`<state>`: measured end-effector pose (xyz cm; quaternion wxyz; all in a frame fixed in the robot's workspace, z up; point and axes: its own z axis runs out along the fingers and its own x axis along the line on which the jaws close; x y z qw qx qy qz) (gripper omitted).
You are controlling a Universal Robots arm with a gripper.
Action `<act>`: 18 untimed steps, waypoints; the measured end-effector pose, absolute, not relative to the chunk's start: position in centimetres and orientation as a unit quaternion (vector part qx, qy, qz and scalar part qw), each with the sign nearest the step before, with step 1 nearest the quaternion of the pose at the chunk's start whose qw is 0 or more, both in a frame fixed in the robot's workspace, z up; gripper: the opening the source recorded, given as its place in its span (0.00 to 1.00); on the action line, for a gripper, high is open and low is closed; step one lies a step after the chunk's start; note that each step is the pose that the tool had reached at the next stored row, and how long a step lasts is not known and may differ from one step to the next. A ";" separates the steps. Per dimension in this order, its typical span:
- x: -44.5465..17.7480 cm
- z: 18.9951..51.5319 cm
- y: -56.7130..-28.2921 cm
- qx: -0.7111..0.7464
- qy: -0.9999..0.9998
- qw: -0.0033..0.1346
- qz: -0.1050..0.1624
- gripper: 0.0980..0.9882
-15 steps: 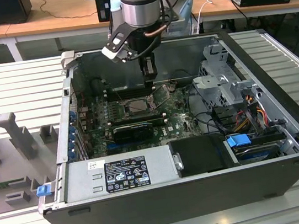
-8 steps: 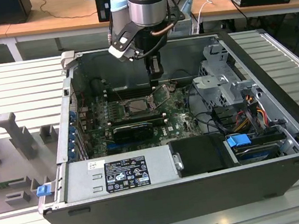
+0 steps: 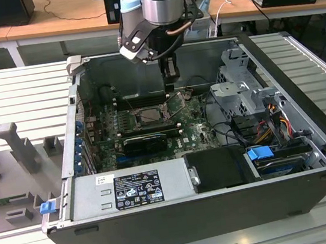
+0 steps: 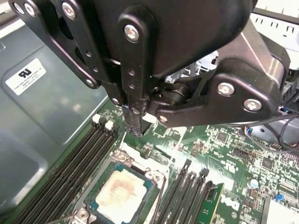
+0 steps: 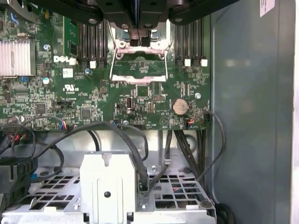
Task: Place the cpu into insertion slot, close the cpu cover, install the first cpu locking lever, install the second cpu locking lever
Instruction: 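Close the cpu cover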
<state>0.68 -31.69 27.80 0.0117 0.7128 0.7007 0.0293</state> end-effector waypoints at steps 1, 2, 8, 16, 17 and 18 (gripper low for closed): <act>0.8 27.8 -31.7 0.713 0.701 0.012 0.029 0.01; 1.0 27.8 -31.7 0.713 0.701 0.012 0.029 0.01; 2.1 27.8 -31.6 0.712 0.701 0.012 0.029 0.01; 3.0 27.8 -31.5 0.712 0.701 0.012 0.029 0.01; 3.1 27.8 -31.5 0.712 0.701 0.012 0.029 0.01; 3.2 27.8 -31.5 0.712 0.701 0.012 0.029 0.01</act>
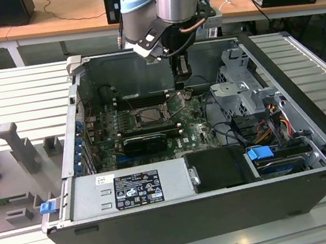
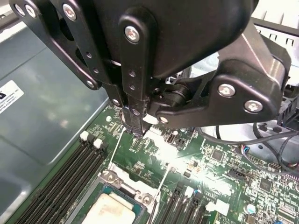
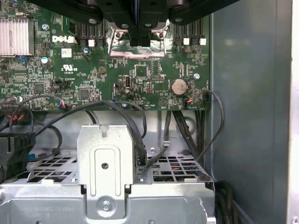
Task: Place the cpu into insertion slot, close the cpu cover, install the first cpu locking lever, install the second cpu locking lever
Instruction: 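Close the cpu cover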
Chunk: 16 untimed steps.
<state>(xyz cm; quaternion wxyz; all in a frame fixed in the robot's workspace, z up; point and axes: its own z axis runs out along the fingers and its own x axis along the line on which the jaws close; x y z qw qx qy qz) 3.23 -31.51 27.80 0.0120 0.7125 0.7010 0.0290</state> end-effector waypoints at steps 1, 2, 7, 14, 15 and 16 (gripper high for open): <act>3.4 27.8 -31.5 0.712 0.701 0.012 0.029 0.01; 3.5 27.8 -31.5 0.712 0.701 0.012 0.029 0.01; 4.2 27.8 -31.5 0.712 0.701 0.012 0.029 0.01; 5.0 27.7 -31.5 0.712 0.701 0.012 0.029 0.01; 5.0 27.6 -31.5 0.712 0.701 0.012 0.029 0.01; 5.0 27.4 -31.5 0.712 0.701 0.012 0.029 0.01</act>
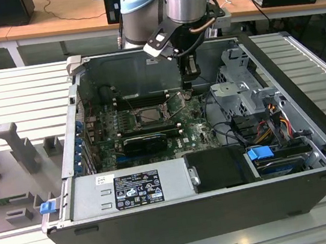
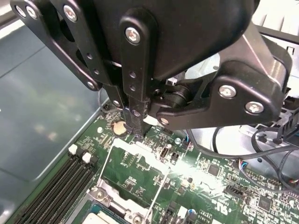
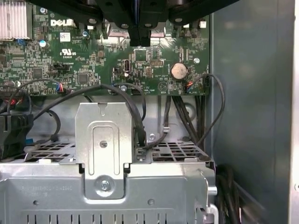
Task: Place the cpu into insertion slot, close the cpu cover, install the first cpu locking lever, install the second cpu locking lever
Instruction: 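Close the cpu cover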
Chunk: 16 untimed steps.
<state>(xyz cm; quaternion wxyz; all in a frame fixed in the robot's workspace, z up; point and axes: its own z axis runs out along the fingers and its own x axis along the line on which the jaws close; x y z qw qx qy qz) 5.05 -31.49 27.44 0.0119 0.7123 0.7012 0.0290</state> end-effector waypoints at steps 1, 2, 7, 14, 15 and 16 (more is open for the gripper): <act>5.1 27.3 -31.5 0.712 0.701 0.012 0.029 0.01; 5.3 27.2 -31.5 0.712 0.701 0.012 0.029 0.01; 6.1 26.0 -31.5 0.710 0.704 0.013 0.027 0.01; 6.3 24.5 -31.9 0.709 0.705 0.008 0.021 0.01; 6.2 24.4 -32.0 0.709 0.705 0.007 0.021 0.01; 6.0 24.4 -32.0 0.709 0.705 0.007 0.021 0.01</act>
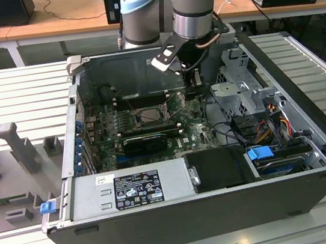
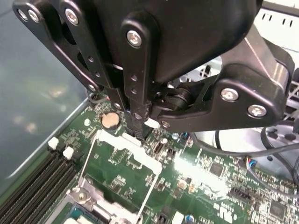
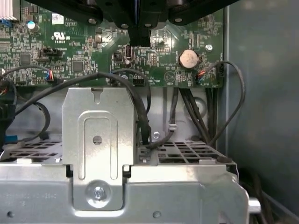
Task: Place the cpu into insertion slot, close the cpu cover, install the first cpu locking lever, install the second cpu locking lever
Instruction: 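Close the cpu cover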
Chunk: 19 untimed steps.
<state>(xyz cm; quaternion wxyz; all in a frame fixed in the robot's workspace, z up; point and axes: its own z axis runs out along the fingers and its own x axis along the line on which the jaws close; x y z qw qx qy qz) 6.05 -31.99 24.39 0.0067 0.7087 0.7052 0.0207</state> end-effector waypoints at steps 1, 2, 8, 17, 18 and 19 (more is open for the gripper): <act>5.6 24.4 -32.0 0.709 0.705 0.007 0.021 0.01; 5.5 24.4 -32.0 0.709 0.705 0.007 0.021 0.01; 4.9 24.4 -32.0 0.709 0.705 0.007 0.021 0.01; 4.5 24.4 -32.0 0.709 0.705 0.007 0.021 0.01; 4.4 24.4 -32.0 0.709 0.705 0.007 0.021 0.01; 4.4 24.3 -32.0 0.709 0.705 0.007 0.021 0.01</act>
